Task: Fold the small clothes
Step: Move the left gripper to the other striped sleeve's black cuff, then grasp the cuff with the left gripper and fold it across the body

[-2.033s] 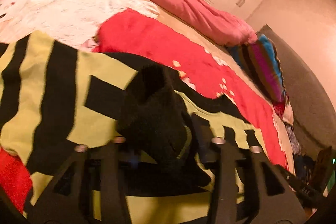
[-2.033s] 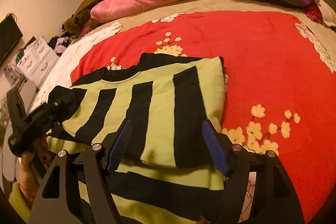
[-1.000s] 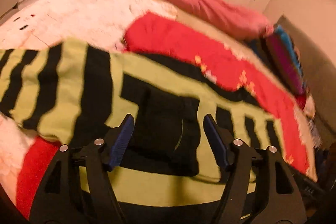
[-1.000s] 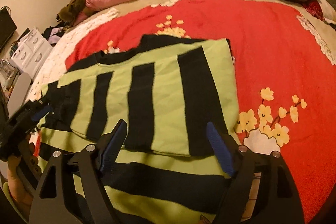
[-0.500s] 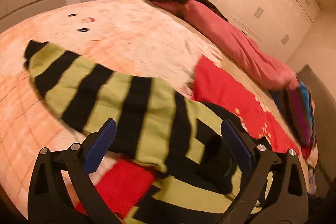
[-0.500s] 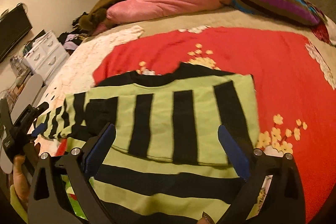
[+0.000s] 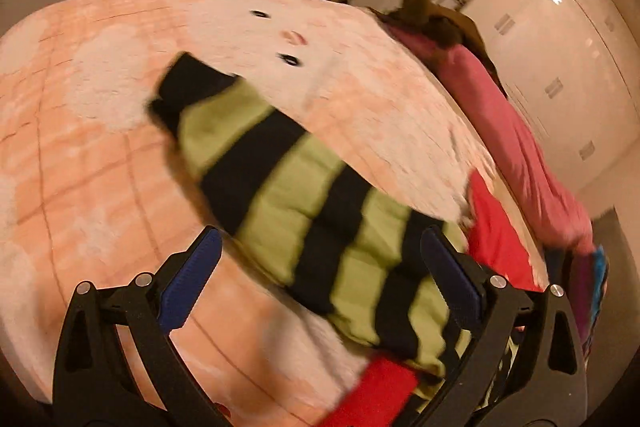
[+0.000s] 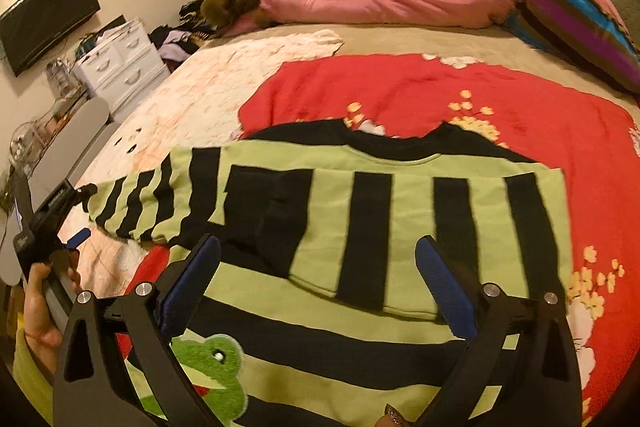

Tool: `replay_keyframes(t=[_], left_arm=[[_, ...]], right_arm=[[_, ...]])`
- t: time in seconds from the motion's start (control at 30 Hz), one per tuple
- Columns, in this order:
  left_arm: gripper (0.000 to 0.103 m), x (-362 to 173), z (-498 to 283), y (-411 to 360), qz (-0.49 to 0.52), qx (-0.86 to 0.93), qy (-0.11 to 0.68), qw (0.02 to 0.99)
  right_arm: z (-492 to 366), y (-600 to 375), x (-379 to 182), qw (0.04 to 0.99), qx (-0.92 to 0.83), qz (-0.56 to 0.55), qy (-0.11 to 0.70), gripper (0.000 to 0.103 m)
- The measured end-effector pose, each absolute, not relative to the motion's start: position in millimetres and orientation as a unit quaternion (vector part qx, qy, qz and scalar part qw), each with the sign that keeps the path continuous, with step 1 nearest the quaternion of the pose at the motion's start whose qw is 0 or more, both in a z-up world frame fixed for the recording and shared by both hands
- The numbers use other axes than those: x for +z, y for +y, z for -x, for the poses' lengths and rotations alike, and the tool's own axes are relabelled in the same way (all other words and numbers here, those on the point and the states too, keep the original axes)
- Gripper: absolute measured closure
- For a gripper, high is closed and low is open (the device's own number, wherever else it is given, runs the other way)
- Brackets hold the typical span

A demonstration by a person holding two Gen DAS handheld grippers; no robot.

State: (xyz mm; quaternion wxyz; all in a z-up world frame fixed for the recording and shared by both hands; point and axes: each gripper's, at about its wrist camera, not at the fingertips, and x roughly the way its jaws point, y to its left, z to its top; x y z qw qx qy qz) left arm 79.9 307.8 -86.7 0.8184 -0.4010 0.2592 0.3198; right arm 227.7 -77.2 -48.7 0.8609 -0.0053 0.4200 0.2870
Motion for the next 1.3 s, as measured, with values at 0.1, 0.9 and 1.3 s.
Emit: replay_keyframes(t=[0.1,0.9,1.3], left_arm=[[0.010,-97.1,-67.2,331.2,0.418,0.338,0.257,0.803],[0.091,-103.9,-57.8,368.1,0.476,0.332,0.180,0.794],[0.091,2.5,-131.8,198.3,0.375,0.140,0.208,0.893]], right_arm=[[-226.4,-64.3,-55.1,0.856,0.293,0.013,0.427,0.005],[-229.0,-77.7,-74.6,0.850,0.284,0.009,0.444,0.005],[-239.8,-160.2,-66.0,0.863,0.231,-0.076,0.442,0.006]])
